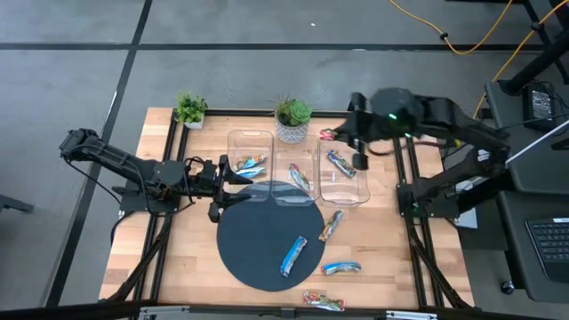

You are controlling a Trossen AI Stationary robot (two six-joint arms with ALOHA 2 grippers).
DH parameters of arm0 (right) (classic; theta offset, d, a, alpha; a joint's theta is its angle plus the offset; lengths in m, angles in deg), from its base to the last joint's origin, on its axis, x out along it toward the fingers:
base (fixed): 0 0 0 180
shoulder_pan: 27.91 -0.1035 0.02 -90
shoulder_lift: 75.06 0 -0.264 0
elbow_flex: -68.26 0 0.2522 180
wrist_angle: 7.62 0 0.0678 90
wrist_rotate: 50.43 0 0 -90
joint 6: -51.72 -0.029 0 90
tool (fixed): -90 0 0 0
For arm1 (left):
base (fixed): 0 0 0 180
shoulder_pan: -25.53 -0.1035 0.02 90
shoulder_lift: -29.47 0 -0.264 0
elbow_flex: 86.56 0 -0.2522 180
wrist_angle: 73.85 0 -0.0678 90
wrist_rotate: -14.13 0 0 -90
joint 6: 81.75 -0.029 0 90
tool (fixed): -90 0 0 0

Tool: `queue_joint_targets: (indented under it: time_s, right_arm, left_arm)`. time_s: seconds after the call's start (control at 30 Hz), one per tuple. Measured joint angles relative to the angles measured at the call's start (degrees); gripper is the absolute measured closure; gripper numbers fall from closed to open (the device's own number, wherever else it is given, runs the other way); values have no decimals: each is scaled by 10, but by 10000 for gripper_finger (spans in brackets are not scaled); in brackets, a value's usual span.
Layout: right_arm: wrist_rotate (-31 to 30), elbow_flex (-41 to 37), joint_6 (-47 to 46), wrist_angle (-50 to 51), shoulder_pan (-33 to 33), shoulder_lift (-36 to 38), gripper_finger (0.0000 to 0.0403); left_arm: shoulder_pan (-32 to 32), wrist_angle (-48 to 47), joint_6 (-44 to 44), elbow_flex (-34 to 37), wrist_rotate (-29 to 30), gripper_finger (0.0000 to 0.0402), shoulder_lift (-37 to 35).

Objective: Pick and place Granola Bars by type
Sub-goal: Put the red granola bar into the middle transparent bin

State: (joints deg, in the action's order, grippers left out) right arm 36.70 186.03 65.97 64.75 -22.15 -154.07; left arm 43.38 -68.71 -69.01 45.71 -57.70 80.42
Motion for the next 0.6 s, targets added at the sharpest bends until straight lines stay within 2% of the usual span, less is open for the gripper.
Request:
queue_joint_targets:
  time_s: [0.27,0.37,0.47,0.6]
  right_arm:
    - [172,0,124,-8,103,-94,357]
    - [221,0,165,-1,128,-131,365]
    - [250,0,191,1,147,-170,376]
    - [255,0,212,6,162,-221,372]
  left_arm:
    - [0,1,15,0,42,208,0]
    - [0,1,17,0,53,208,0]
    - [0,1,17,0,65,208,0]
    - [0,1,17,0,87,208,0]
